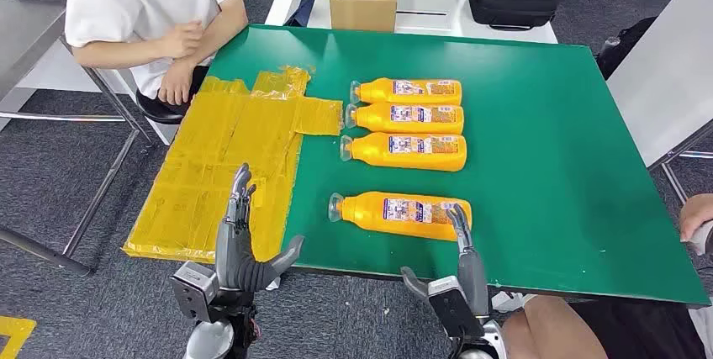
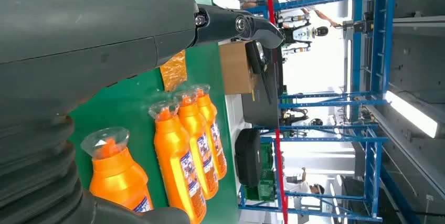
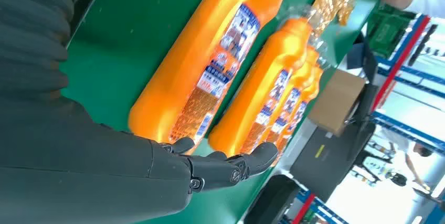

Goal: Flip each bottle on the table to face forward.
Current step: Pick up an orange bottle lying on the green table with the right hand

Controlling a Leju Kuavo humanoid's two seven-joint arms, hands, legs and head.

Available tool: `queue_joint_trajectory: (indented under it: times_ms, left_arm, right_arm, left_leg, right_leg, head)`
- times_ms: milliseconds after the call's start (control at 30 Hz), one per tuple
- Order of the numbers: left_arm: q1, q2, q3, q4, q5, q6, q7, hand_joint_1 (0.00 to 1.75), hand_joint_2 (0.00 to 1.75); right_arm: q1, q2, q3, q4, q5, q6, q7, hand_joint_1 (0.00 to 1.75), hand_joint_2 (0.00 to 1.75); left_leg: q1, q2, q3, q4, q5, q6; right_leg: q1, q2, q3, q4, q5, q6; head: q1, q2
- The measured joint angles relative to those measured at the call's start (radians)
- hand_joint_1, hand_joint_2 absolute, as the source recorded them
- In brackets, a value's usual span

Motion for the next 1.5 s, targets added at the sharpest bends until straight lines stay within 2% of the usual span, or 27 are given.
queue_joint_trajectory:
  times_ms: [267,433,600,800,867,933,1000,1200,1500]
  left_arm:
    - [0.001,0.0,0.003,0.0,0.0,-0.001,-0.001,0.0,1.75]
    - [-0.008,-0.001,0.005,0.0,0.003,-0.027,-0.014,0.0,1.75]
    - [-0.019,-0.01,0.002,0.0,0.016,-0.05,-0.024,0.0,1.75]
    - [-0.02,-0.011,0.001,0.0,0.018,-0.054,-0.024,0.0,1.75]
    - [-0.024,-0.012,-0.002,0.001,0.018,-0.056,-0.025,0.0,1.75]
    - [-0.041,-0.015,-0.011,0.011,0.018,-0.065,-0.028,0.0,1.75]
    - [-0.056,-0.017,-0.018,0.023,0.017,-0.071,-0.031,0.0,1.75]
    - [-0.061,-0.017,-0.022,0.034,0.004,-0.074,-0.03,0.0,1.75]
    - [-0.065,-0.017,-0.034,0.049,-0.01,-0.072,-0.021,0.0,1.75]
  right_arm:
    - [-0.003,-0.001,-0.018,0.0,0.015,0.004,0.008,0.0,1.75]
    - [-0.061,-0.026,-0.034,0.026,0.152,0.016,0.068,0.0,1.75]
    - [-0.132,-0.045,-0.059,0.051,0.18,0.057,0.052,0.0,1.75]
    - [-0.14,-0.046,-0.06,0.053,0.186,0.061,0.051,0.0,1.75]
    - [-0.149,-0.05,-0.06,0.06,0.199,0.061,0.055,0.0,0.87]
    - [-0.214,-0.075,-0.062,0.119,0.225,0.103,0.102,0.0,0.87]
    - [-0.303,-0.101,-0.065,0.211,0.242,0.168,0.157,0.0,1.75]
    - [-0.405,-0.094,-0.061,0.362,0.211,0.257,0.17,0.0,1.75]
    - [-0.462,-0.069,-0.033,0.478,0.209,0.269,0.179,0.0,1.75]
  left_leg:
    - [0.0,0.0,0.0,0.0,0.0,0.0]
    - [0.0,0.0,0.0,0.0,0.001,0.0]
    - [0.0,0.0,0.001,0.0,0.001,0.0]
    - [0.0,0.0,0.0,0.001,0.001,0.0]
    - [0.0,0.0,0.0,0.001,0.001,0.0]
    - [0.0,0.0,0.0,0.0,0.001,0.0]
    - [0.0,0.0,0.0,0.001,0.001,0.001]
    - [0.0,0.0,0.0,0.001,0.002,0.001]
    - [0.0,0.0,0.0,0.001,0.002,0.001]
  right_leg:
    - [0.0,0.0,0.0,0.0,0.0,0.0]
    - [0.0,0.0,0.0,0.0,0.001,0.0]
    - [0.0,0.0,0.001,0.0,0.001,0.001]
    - [0.0,0.0,0.0,0.0,0.001,0.001]
    - [0.0,0.0,0.0,0.0,0.001,0.001]
    - [0.0,0.0,0.001,0.0,0.001,0.002]
    - [-0.001,0.0,0.001,0.0,0.002,0.002]
    - [0.0,0.0,0.001,0.0,0.002,0.003]
    - [0.0,0.0,0.001,0.0,0.002,0.003]
  head:
    - [0.0,0.0]
    - [0.0,0.0]
    - [0.0,0.0]
    - [0.0,0.0]
    - [0.0,0.0]
    - [0.0,0.0]
    - [0.0,0.0]
    - [0.0,0.0]
    - [0.0,0.0]
